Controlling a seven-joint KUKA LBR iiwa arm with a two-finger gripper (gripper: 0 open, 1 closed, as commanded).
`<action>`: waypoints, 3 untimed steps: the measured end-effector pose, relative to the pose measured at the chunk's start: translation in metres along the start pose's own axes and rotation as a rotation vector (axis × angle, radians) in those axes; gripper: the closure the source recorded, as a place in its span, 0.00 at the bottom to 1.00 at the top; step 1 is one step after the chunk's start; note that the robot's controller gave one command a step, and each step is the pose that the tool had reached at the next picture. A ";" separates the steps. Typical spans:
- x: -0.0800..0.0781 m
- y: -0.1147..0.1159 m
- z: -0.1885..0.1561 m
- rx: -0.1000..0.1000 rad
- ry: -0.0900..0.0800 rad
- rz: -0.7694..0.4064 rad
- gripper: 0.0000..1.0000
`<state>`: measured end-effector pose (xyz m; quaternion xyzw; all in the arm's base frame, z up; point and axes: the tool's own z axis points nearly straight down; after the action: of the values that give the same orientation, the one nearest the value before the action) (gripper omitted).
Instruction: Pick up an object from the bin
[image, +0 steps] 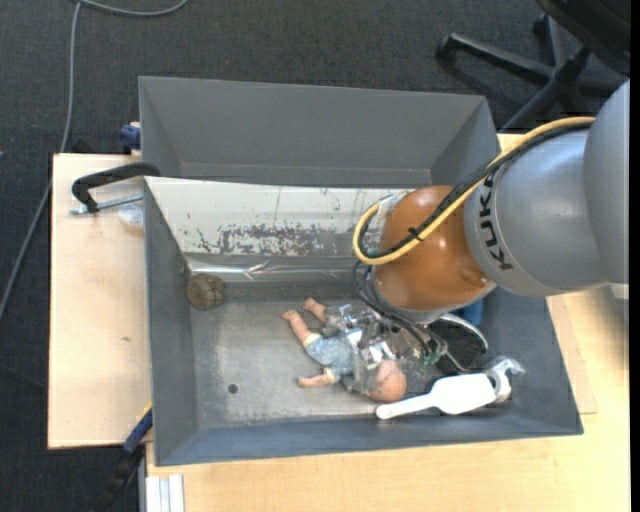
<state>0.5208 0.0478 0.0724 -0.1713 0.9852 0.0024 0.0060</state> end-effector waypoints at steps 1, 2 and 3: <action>0.000 0.000 0.000 0.000 0.000 0.000 1.00; -0.001 -0.010 -0.070 0.000 -0.005 -0.141 1.00; -0.001 -0.010 -0.070 0.000 -0.005 -0.141 1.00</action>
Offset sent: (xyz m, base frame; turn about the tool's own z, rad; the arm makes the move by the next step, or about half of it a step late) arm 0.0028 -0.0100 0.0695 -0.1427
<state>0.5246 0.0386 0.1422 -0.2403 0.9706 0.0025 0.0084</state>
